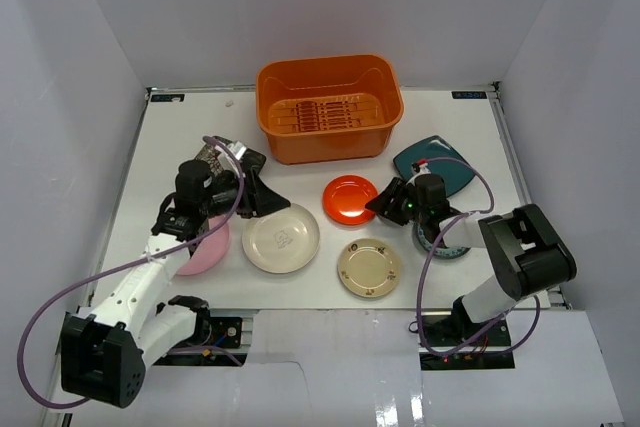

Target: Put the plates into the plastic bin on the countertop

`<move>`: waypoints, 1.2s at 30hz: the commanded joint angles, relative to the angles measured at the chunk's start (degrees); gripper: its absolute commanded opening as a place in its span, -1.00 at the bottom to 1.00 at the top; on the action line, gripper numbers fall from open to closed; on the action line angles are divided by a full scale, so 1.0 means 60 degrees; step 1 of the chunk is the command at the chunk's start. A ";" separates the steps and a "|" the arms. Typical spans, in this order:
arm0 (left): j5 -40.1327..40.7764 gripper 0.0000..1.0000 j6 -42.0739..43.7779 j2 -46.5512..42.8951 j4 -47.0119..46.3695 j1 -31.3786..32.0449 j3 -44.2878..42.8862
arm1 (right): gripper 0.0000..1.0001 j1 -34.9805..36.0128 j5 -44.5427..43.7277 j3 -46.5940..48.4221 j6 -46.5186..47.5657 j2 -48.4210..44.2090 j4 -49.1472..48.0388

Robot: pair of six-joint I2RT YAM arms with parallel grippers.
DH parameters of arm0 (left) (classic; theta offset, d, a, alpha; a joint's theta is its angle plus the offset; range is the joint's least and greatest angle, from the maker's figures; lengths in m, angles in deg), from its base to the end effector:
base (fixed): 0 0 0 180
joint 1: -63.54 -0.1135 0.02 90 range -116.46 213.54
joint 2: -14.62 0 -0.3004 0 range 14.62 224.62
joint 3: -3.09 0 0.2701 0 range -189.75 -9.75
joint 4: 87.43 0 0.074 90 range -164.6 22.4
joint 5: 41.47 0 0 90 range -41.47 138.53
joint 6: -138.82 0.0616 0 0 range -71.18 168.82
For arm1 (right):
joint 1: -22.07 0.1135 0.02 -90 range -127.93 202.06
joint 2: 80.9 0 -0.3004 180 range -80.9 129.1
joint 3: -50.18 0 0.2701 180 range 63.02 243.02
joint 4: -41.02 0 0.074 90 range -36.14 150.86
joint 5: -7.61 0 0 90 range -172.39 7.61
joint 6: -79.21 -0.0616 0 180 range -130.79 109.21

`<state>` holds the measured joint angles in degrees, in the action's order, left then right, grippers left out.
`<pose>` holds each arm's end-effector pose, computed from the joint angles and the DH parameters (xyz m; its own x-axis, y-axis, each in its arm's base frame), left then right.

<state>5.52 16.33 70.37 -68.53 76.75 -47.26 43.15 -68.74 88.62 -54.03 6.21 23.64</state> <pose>0.2127 -0.0931 0.2874 -0.7528 -0.2268 -0.6180 0.4363 0.5311 -0.7263 0.2725 0.1206 0.1412 -0.7214 0.4354 -0.5386 -0.0597 0.7357 0.6747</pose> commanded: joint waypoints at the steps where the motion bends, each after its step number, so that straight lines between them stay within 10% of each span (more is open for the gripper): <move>1: -0.0247 0.24 -0.0444 -0.0223 -0.0205 0.0652 0.0480 | 0.06 0.0017 -0.0107 0.0083 -0.0790 0.0612 -0.1245; 4: 0.0295 -0.09 -0.0678 -0.0063 -0.0205 0.1882 0.0569 | -0.07 0.0002 -0.0195 0.0127 -0.1127 0.1066 -0.1511; 8: 0.1947 -0.33 -0.0766 0.0580 0.0058 0.3332 0.0467 | -0.79 -0.0012 -0.0341 -0.0165 -0.1508 0.1025 -0.2168; 16: 0.4804 -0.43 -0.0972 0.1914 0.0410 0.5721 0.0130 | -0.85 -0.0232 -0.1130 -0.1045 -0.0310 -0.2838 -0.0491; 23: 0.5863 -0.03 -0.1103 0.3188 0.0161 0.6777 -0.0309 | -0.85 -0.0349 -0.2216 0.1073 0.1418 -0.6212 0.2062; 36: 0.6478 0.35 -0.1074 0.4595 -0.0556 0.7509 -0.0646 | -0.85 -0.0452 -0.2055 0.8427 0.2783 0.0344 0.2967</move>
<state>42.37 9.79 97.32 -69.47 120.95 -48.45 40.50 -81.77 131.77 -40.96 1.84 37.87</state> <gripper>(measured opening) 0.673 0.087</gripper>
